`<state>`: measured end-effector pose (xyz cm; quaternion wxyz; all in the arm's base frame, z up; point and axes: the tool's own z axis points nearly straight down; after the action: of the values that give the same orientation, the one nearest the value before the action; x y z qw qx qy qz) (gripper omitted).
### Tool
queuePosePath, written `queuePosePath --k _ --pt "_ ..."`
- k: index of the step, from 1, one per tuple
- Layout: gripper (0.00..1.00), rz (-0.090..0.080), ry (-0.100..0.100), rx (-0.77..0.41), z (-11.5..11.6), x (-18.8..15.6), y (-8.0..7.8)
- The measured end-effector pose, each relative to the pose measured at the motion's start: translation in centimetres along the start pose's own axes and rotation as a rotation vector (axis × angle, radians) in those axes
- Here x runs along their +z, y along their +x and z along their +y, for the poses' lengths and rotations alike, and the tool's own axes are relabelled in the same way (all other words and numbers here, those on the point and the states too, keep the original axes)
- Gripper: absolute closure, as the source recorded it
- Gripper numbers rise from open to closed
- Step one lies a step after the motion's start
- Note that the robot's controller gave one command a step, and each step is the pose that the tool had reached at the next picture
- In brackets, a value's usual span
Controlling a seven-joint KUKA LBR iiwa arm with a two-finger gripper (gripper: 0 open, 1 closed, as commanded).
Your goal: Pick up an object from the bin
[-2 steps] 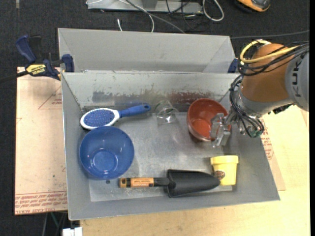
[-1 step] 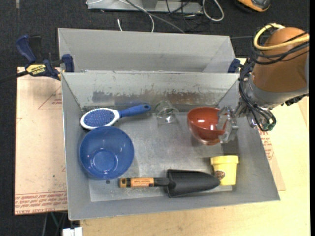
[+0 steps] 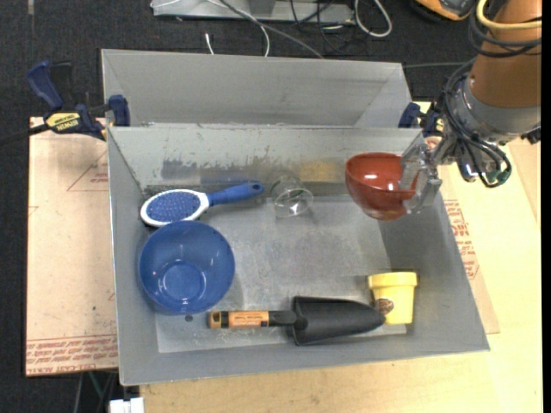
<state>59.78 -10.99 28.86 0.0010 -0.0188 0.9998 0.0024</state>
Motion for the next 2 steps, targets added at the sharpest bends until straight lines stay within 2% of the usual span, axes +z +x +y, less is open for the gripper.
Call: queuePosePath --k 1,2 --pt "1.00 -0.003 0.000 0.006 0.2 2.4 0.3" --pt "1.00 0.000 -0.001 -0.183 -1.7 2.5 -0.6"
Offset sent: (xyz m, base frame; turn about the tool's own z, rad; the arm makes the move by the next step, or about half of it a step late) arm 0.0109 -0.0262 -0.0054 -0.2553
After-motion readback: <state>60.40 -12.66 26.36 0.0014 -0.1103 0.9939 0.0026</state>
